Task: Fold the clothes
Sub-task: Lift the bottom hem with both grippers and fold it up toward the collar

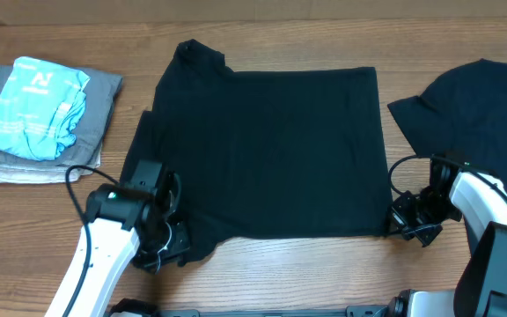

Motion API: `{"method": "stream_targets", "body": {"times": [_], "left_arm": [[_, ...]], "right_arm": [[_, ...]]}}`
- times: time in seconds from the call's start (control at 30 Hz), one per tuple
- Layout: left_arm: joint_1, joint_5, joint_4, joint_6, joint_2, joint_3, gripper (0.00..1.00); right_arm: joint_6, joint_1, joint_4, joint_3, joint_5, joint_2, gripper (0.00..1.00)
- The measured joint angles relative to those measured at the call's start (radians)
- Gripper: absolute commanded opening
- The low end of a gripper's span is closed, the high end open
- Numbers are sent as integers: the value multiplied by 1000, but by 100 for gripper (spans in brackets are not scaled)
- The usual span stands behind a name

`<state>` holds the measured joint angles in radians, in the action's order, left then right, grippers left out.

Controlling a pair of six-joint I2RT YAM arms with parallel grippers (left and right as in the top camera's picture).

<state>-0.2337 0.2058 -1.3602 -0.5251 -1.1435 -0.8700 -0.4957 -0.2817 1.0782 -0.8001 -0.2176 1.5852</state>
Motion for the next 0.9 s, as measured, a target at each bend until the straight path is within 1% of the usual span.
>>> {"method": "stream_targets", "body": {"times": [0.23,0.33,0.43,0.57,0.73,0.8,0.9], "left_arm": [[0,0,-92,-31,169,0,4],[0,0,-129,-39,213,0,4],[0,0,-133,-46,225,0,4],[0,0,-95,-50,222,0,4],[0,-5,5,-51,170,0,4],[0,-8,46,-52,118,0,4],[0,-16,60,-51,21,-11,4]], "right_arm": [[-3,0,48,-16,42,-8,4],[-10,0,54,-16,48,-49,4],[-17,0,58,-16,51,-98,4],[-23,0,79,-34,50,-161,4],[-4,2,129,-111,53,-171,4],[0,3,137,-151,58,-167,4],[3,8,136,-210,61,-156,4]]}}
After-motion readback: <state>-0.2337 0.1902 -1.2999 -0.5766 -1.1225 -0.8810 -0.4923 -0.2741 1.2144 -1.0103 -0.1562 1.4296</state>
